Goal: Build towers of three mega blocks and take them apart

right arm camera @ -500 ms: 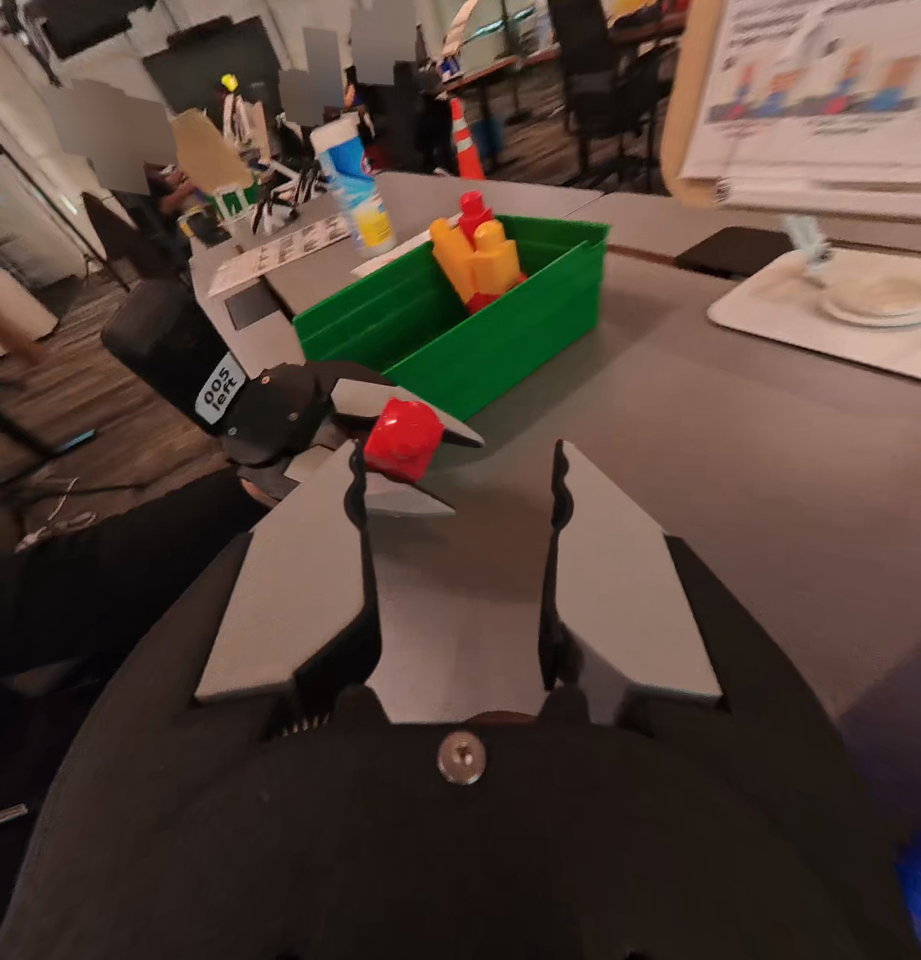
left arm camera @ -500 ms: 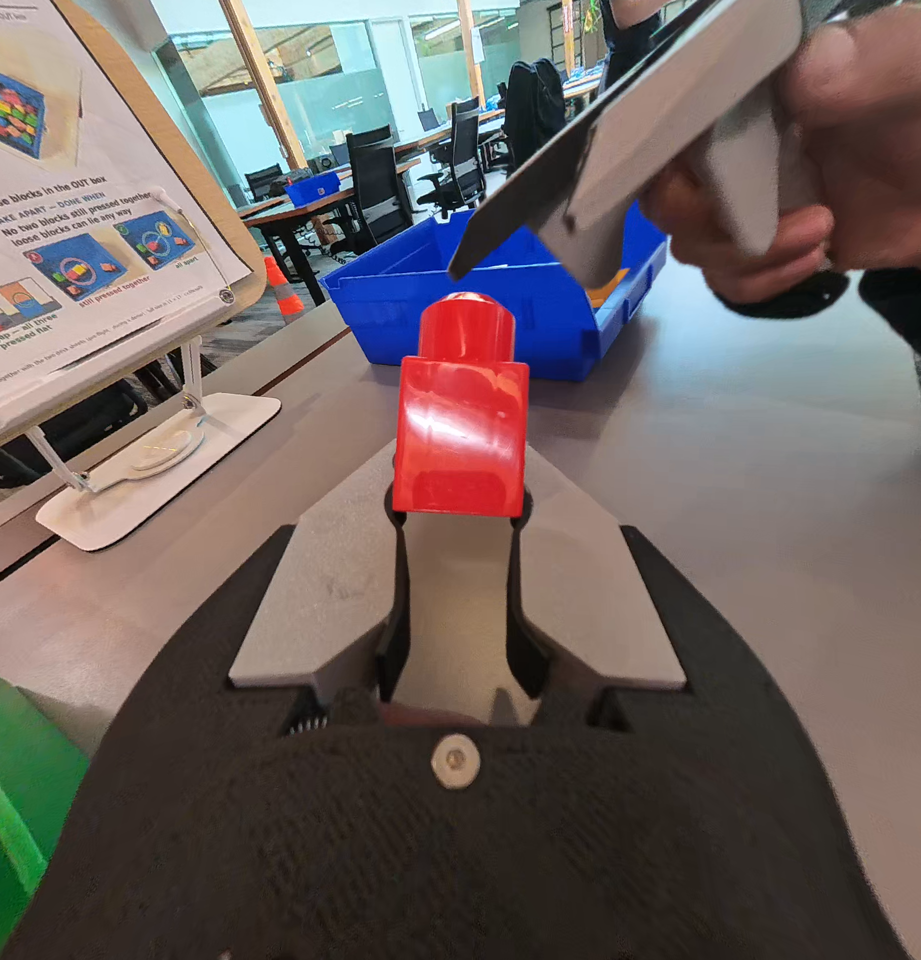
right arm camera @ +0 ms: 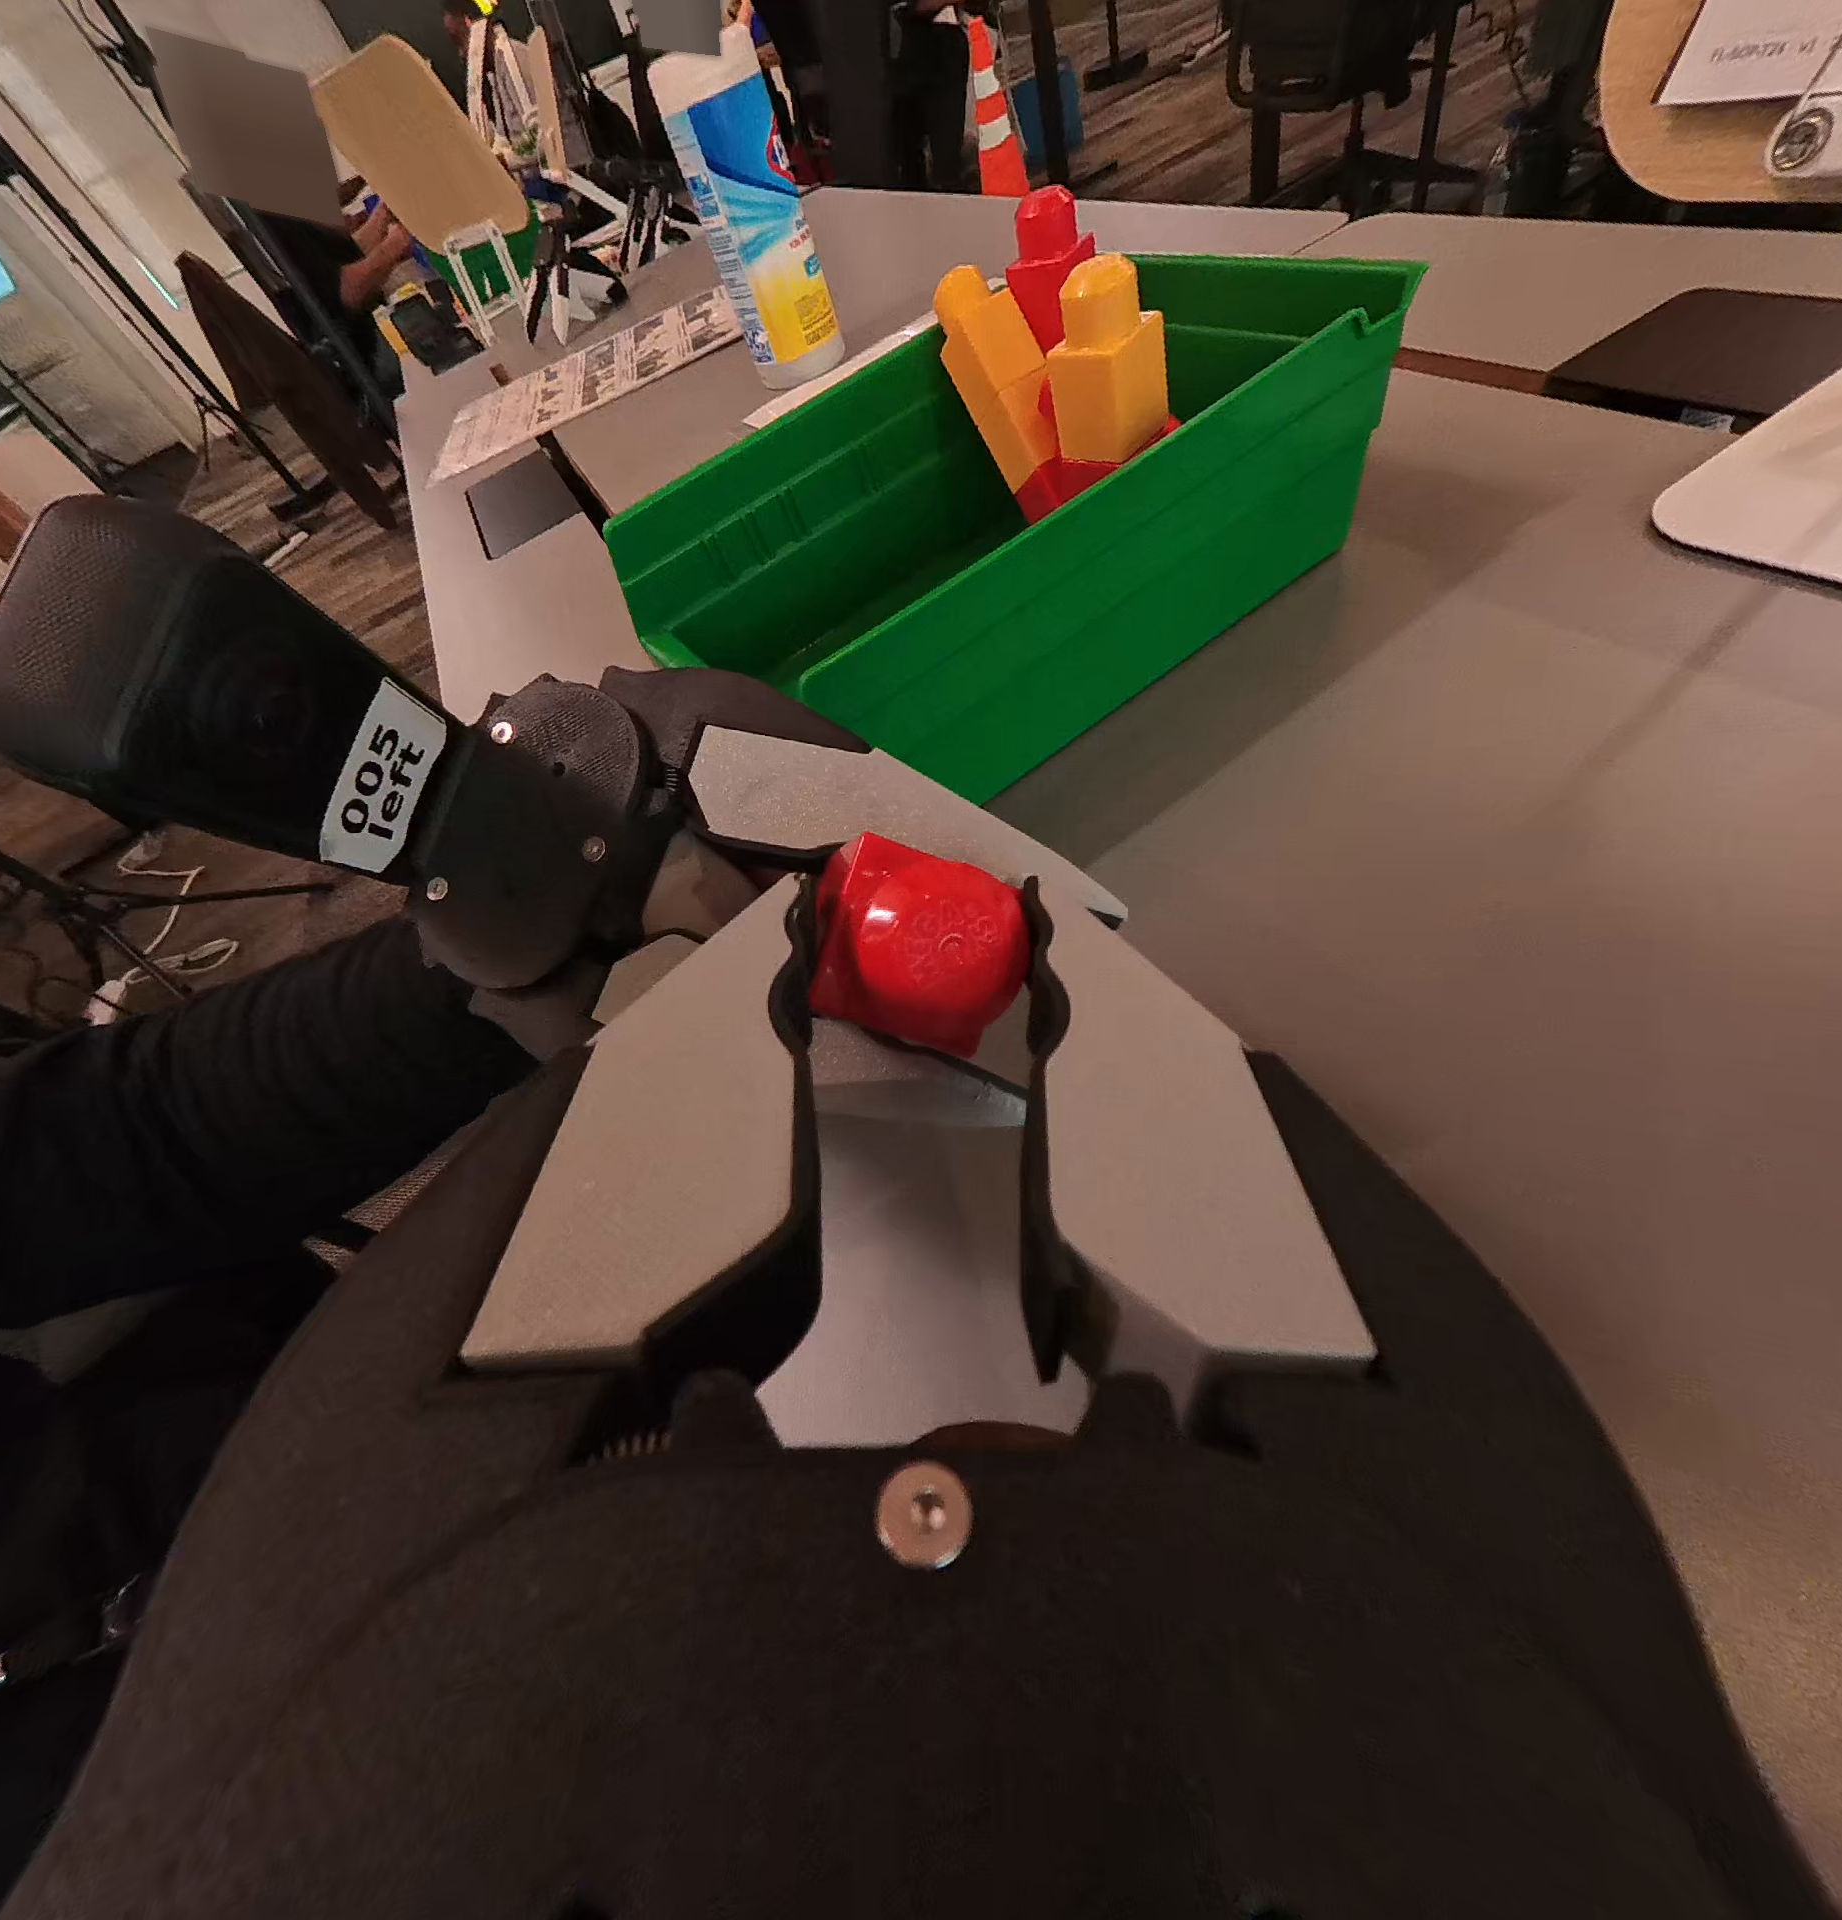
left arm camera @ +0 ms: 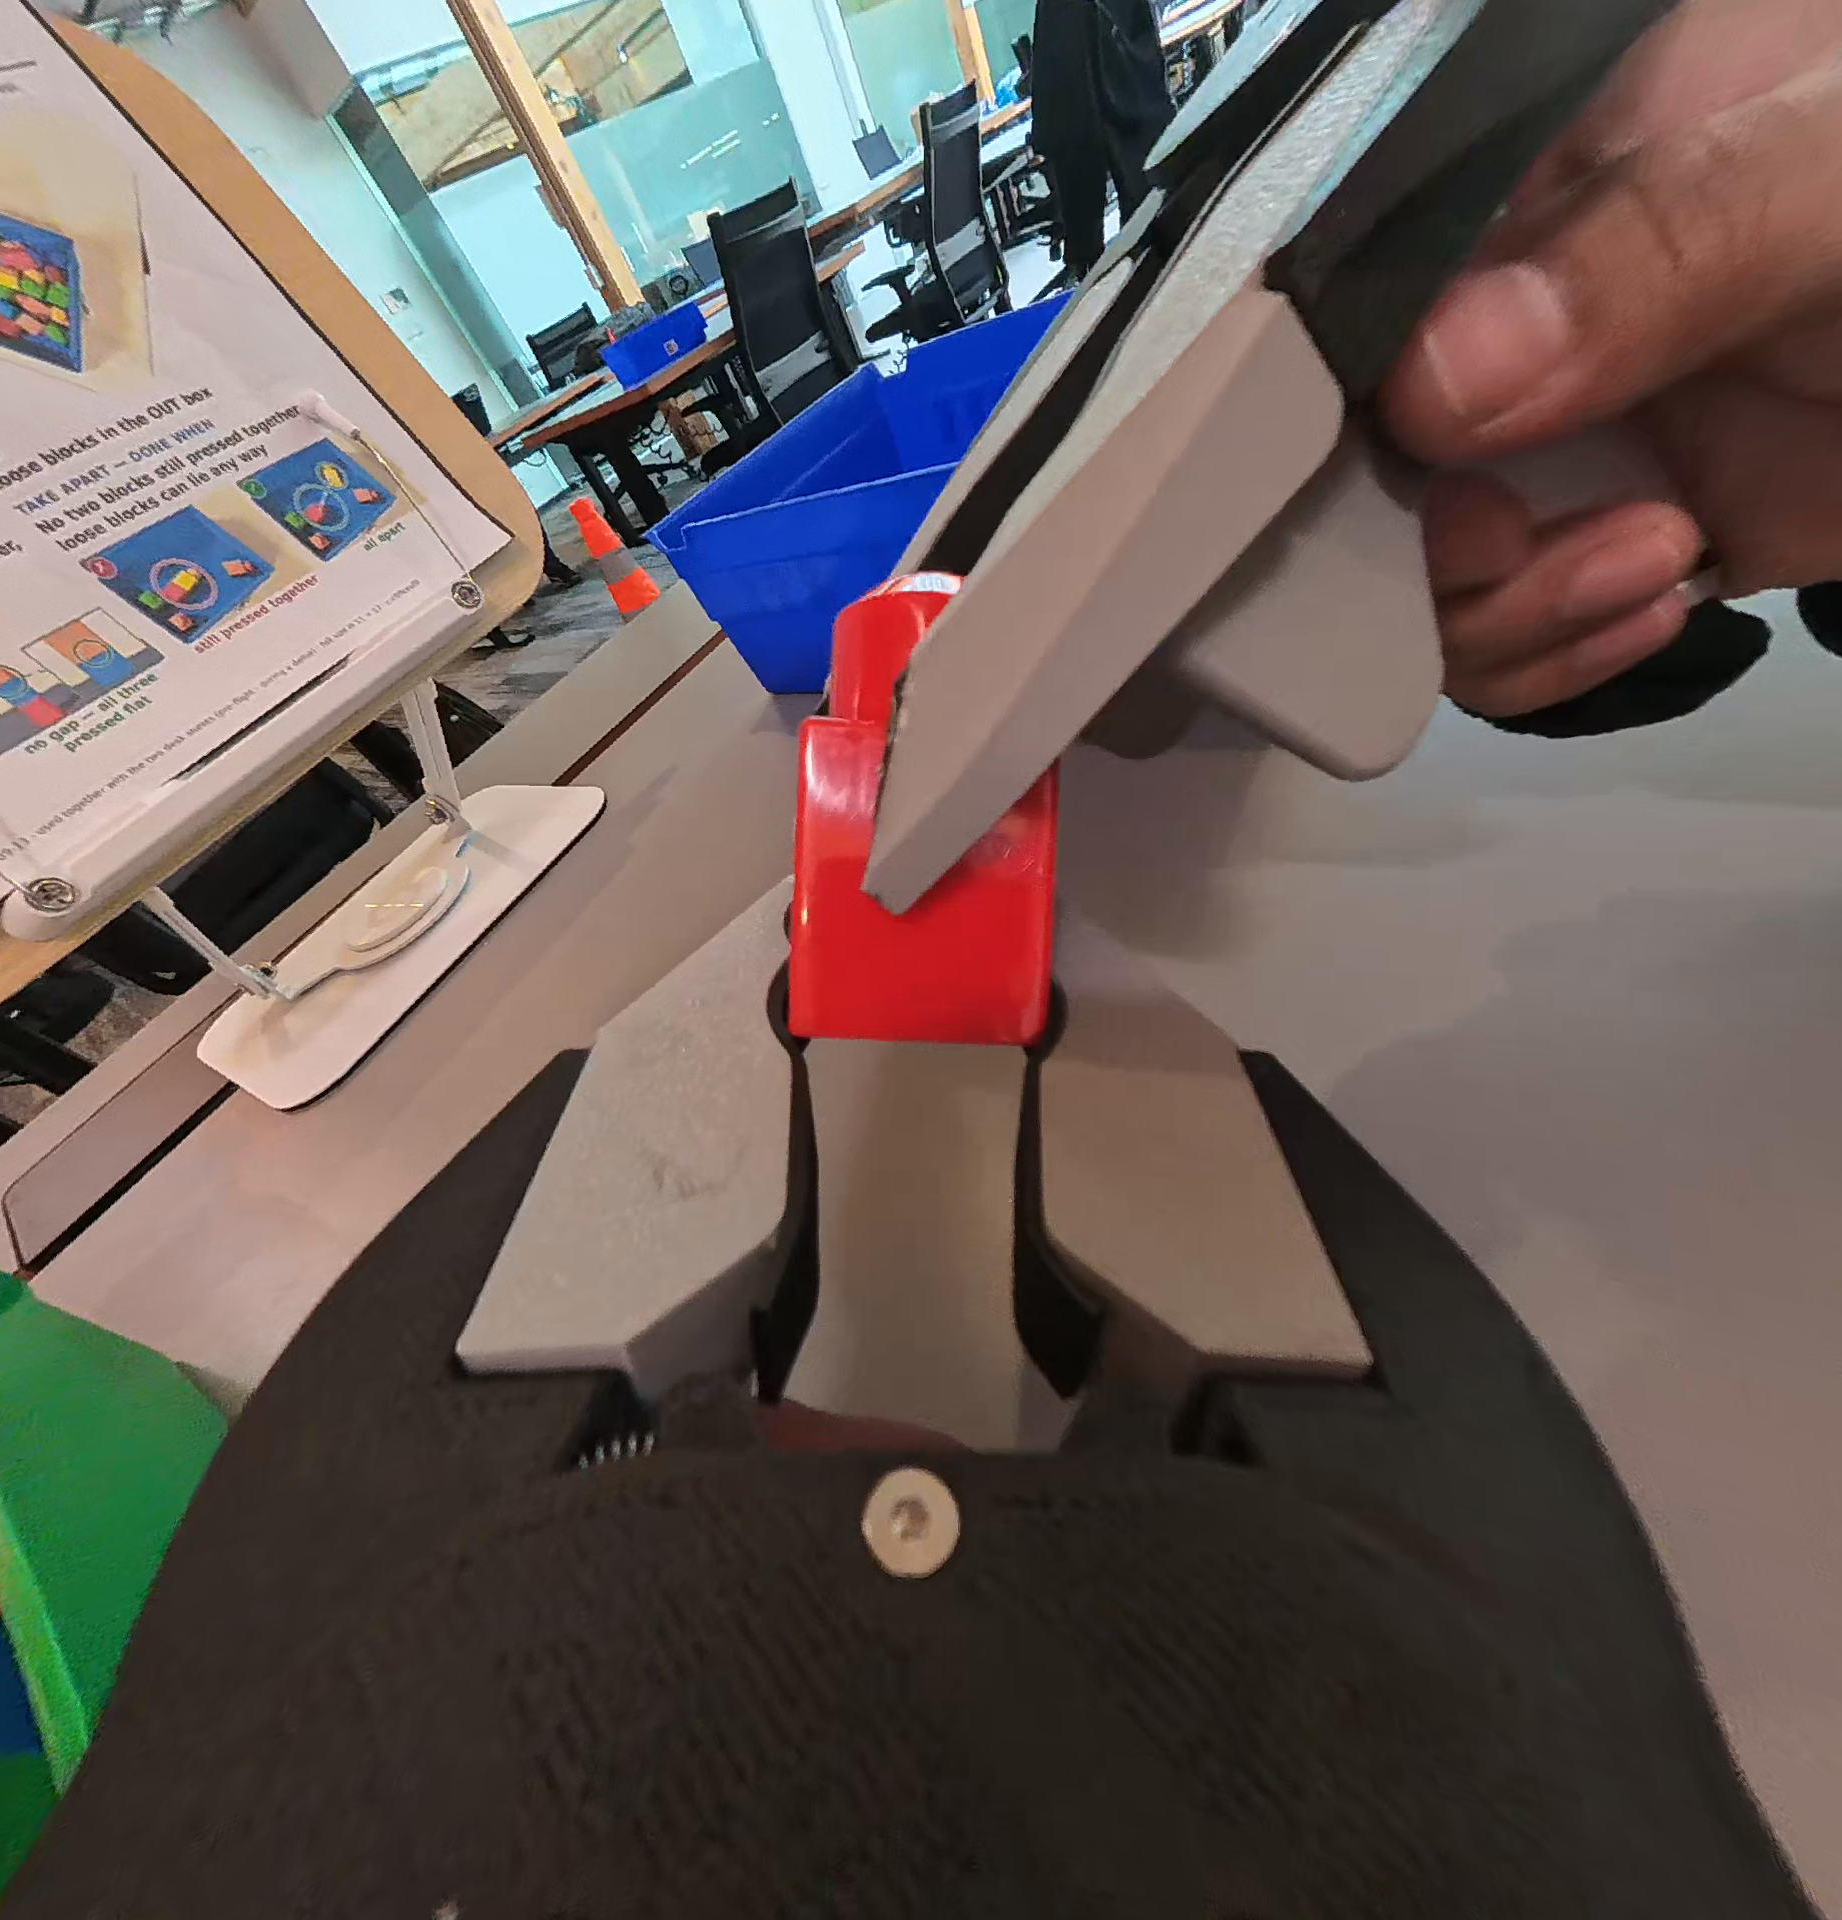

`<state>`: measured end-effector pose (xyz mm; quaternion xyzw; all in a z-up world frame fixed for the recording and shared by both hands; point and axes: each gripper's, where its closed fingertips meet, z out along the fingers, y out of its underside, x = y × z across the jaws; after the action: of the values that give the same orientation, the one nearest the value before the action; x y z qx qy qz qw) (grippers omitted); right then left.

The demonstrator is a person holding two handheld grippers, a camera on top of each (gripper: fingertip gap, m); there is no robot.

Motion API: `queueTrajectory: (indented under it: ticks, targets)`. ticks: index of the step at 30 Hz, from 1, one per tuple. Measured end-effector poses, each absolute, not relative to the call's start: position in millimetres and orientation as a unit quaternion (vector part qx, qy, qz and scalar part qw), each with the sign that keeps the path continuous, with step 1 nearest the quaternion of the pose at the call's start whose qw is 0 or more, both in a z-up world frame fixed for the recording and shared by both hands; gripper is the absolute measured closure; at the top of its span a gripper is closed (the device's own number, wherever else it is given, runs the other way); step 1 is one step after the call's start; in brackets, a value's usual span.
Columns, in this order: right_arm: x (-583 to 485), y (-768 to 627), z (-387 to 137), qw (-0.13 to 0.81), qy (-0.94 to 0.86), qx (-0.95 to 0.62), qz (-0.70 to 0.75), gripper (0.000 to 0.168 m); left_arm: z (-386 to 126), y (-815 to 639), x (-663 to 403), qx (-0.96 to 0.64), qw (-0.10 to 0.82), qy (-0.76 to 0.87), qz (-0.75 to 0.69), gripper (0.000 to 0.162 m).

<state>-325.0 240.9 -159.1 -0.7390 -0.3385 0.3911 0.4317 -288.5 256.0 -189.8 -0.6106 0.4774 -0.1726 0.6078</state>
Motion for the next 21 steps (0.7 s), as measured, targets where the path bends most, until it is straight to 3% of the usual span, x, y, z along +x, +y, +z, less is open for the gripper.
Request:
queueTrajectory:
  ticks: [5,8,13,21]
  targets:
    - [-323.2,241.6,-156.1,0.441,-0.34,-0.736,0.385,0.132,-187.9,258.2,-290.3,-0.616,0.611,0.462,-0.182,0.124]
    - [-313.5,243.3,-147.1,0.456,-0.334,-0.733,0.379,0.133,-189.1,261.7,-292.9,-0.632,0.601,0.446,-0.2,0.115]
    - [-267.1,258.2,-110.9,0.537,-0.283,-0.72,0.335,0.132,-188.5,264.0,-295.3,-0.638,0.6,0.437,-0.205,0.114]
    - [-55.2,293.2,-55.9,0.748,-0.022,-0.662,0.042,0.132,-196.3,264.2,-293.0,-0.641,0.593,0.452,-0.185,0.117]
